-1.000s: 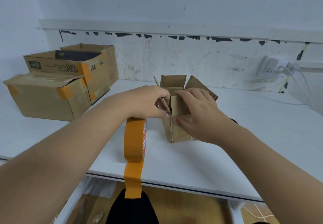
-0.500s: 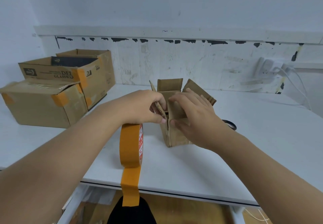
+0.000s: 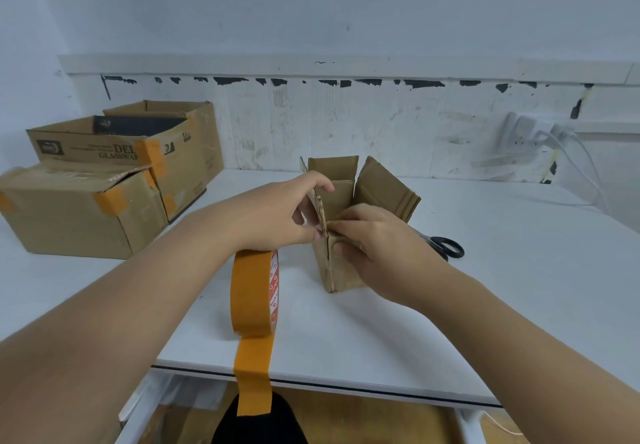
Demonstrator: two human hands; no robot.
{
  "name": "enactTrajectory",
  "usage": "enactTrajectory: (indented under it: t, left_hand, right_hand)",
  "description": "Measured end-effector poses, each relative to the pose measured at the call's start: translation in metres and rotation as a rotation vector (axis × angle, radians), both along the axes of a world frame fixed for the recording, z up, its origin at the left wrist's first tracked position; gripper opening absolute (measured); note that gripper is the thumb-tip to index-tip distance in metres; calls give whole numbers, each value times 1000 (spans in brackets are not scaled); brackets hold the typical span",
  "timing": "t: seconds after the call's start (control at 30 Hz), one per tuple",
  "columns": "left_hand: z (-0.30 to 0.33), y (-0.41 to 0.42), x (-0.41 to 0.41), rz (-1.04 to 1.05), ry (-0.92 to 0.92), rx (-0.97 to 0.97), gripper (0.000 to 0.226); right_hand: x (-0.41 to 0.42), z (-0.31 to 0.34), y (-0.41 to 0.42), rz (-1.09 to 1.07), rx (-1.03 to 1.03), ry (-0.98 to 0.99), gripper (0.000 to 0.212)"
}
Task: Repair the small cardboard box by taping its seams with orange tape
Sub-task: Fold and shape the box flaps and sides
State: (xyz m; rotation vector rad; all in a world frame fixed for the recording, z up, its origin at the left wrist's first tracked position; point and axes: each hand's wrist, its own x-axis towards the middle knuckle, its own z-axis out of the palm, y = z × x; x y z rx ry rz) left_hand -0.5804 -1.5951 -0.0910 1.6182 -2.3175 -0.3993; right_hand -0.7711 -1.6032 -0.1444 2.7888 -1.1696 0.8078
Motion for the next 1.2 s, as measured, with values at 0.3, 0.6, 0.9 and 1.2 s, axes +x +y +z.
enactTrajectory:
  t: [0.3, 0.6, 0.9, 1.2]
  left_hand:
    - [-2, 1, -2, 46, 57, -27, 100]
    - [2, -4, 0, 125, -143, 140, 36]
    - [4, -3, -6, -9, -98, 163, 18]
    - [9, -2, -10, 6, -78, 191, 16]
  right_hand:
    - [3, -2, 4, -17, 35, -25, 25]
    - [2, 0, 7, 0, 90, -234, 4]
    - [6, 1, 6, -24, 136, -280, 20]
    - [4, -5, -1, 32, 92, -287, 7]
